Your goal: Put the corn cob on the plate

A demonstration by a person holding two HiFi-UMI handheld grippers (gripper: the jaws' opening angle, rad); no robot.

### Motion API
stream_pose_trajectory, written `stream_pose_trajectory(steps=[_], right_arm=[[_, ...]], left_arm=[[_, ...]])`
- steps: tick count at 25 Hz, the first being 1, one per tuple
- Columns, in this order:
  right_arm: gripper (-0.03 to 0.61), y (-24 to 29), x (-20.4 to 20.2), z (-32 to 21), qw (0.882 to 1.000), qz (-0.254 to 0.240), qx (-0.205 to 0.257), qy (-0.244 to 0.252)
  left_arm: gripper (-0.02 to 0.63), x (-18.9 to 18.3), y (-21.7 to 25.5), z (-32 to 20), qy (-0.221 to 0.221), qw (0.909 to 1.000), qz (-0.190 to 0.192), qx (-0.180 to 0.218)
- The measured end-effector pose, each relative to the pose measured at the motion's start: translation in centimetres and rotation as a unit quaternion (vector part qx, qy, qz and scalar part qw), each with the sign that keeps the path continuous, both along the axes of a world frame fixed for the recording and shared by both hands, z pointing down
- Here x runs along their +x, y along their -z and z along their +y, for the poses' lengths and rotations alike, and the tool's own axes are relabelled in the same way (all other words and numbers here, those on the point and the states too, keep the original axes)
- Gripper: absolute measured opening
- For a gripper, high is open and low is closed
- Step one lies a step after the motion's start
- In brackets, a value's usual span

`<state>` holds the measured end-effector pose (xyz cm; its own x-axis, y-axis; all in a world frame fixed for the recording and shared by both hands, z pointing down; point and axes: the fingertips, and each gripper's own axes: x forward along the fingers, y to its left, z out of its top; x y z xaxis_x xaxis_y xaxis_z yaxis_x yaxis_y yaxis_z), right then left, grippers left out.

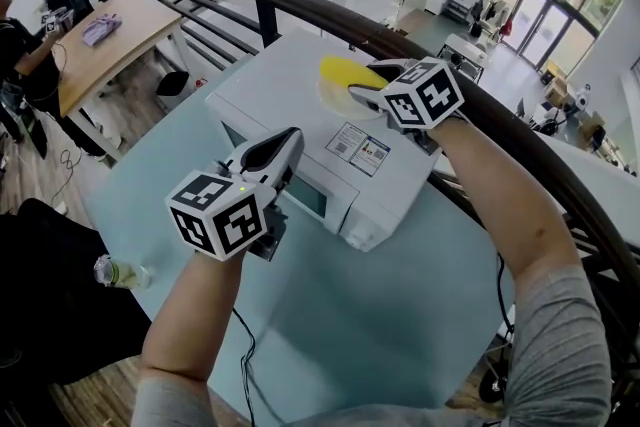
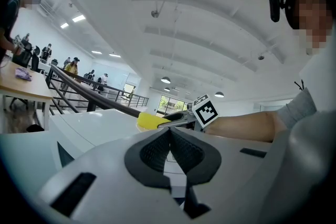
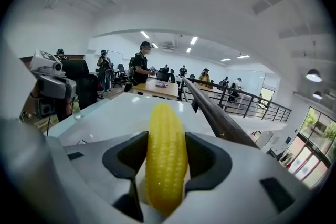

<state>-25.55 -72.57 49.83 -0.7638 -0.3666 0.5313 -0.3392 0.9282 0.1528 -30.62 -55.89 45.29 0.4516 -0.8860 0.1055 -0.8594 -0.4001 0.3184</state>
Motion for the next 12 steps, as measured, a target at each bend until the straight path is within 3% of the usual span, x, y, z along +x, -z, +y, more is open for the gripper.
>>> stream_pose_trajectory(steps=[8, 12], right_arm=[[0.235, 0.0, -0.2, 0.4, 1.0, 0.01, 0.009, 0.01], [0.284, -0.3, -0.6, 1.1, 1.0, 0.017, 0.004, 0.026]], left_arm=[[0.008, 0.0, -0.2, 0.0, 0.001, 1.0, 0.002, -0.002], [0.008, 0.0, -0.1, 0.1, 0.0, 1.0, 0.005, -0.001]])
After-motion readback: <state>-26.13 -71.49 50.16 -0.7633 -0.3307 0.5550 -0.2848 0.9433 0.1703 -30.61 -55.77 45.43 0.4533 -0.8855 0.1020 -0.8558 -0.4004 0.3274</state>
